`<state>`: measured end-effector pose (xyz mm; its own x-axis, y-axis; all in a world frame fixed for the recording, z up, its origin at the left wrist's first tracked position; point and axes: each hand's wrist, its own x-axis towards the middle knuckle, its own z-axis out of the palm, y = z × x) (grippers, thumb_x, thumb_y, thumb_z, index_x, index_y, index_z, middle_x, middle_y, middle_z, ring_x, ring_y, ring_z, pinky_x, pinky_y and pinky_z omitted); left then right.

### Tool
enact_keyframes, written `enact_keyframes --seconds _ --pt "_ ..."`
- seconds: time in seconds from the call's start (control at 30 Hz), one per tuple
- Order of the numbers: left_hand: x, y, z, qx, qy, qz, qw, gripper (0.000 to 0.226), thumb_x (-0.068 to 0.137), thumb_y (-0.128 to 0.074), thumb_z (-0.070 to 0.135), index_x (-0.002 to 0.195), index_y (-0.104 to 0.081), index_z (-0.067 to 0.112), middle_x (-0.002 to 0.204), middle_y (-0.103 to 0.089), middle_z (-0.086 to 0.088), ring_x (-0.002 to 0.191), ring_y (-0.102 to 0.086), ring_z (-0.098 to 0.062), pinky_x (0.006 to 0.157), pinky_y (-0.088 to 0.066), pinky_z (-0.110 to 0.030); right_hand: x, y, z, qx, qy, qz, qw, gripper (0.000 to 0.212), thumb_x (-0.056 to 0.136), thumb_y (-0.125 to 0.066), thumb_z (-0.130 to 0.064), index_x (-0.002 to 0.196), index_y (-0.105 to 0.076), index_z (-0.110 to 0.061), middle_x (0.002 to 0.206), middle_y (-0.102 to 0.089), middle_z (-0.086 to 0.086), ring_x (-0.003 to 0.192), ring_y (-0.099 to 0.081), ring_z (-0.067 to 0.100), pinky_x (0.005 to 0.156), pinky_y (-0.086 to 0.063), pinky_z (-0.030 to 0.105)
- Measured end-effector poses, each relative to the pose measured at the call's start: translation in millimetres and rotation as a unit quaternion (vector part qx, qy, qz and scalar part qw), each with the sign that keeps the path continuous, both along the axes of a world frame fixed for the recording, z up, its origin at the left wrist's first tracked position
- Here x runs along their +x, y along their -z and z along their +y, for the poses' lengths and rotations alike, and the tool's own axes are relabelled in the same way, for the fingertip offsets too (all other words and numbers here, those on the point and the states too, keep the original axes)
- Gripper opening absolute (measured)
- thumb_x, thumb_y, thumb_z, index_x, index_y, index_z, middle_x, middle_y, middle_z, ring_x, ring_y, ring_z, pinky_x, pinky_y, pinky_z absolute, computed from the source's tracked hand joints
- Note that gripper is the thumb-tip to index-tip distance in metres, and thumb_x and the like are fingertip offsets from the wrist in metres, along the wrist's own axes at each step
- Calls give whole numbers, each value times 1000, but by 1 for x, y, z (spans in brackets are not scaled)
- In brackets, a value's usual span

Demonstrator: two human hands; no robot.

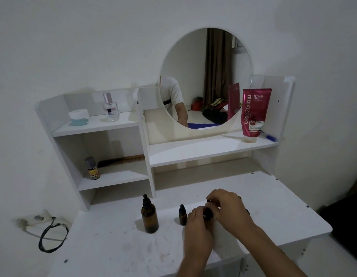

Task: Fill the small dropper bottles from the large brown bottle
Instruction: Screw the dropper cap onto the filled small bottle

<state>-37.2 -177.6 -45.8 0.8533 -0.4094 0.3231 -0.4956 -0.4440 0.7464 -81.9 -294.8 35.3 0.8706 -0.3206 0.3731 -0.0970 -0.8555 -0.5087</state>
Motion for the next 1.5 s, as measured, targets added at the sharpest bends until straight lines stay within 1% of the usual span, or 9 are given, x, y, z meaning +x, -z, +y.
enact_keyframes --seconds 0.17,0.27,0.37,0.57,0.77,0.97,1.2,1.37,1.5 --pt "1 2 1 0 6 -2 1000 17 101 -55 18 115 -62 22 106 -61 15 100 -59 -4 84 -50 -21 -2 -6 -2 -3 47 32 998 27 88 -70 -52 97 -60 -28 86 -59 -17 78 -58 2 75 -51 23" --pt "1 -1 1 -8 10 -4 1000 16 100 -55 19 112 -63 27 104 -60 20 102 -57 -1 89 -49 -21 -4 -4 -3 15 -20 22 999 24 96 -65 -33 120 -61 -34 113 -60 -26 96 -59 -4 91 -51 19" --pt "1 -2 -1 2 9 1 1000 17 100 -54 18 111 -61 29 105 -59 19 100 -56 -1 88 -50 -22 0 -5 -3 9 -41 47 998 26 99 -59 -14 118 -69 -29 112 -70 -19 98 -63 -4 95 -52 18" --pt "-1 -7 2 -6 13 3 1000 20 98 -50 16 112 -62 23 104 -60 17 102 -56 -2 90 -49 -22 7 -7 -2 -42 49 47 997 30 93 -61 -57 105 -66 -30 83 -59 -17 78 -58 2 78 -52 23" --pt "0 -5 2 2 19 -16 1000 19 100 -49 13 113 -61 20 97 -48 24 99 -53 -2 89 -36 -7 7 -1 2 -16 -35 53 998 23 99 -61 -19 118 -71 -27 114 -69 -17 95 -59 -5 89 -46 7" --pt "0 -4 0 0 9 0 1000 17 101 -51 18 115 -60 21 103 -56 17 102 -55 -3 92 -34 -6 6 -4 6 -8 71 13 997 31 91 -66 -56 108 -69 -29 89 -63 -15 78 -59 2 72 -44 17" --pt "2 -6 -1 -8 10 16 1000 13 102 -49 21 110 -56 29 99 -51 25 101 -55 -3 90 -46 -21 5 -2 4 29 -4 28 999 29 96 -63 -8 120 -71 -22 115 -71 -12 103 -63 1 96 -48 11" --pt "2 -4 -2 -11 14 10 1000 16 101 -51 18 114 -59 22 95 -43 33 103 -56 -4 90 -46 -23 4 -1 4 9 65 24 998 22 92 -72 -40 110 -69 -28 82 -62 -16 76 -60 2 78 -52 23" --pt "4 -3 -3 -8 15 4 1000 16 100 -51 21 114 -58 25 97 -44 33 103 -55 -2 92 -48 -24 4 2 1 11 7 34 999 26 98 -64 -26 124 -69 -24 107 -65 -16 89 -63 0 87 -50 17"
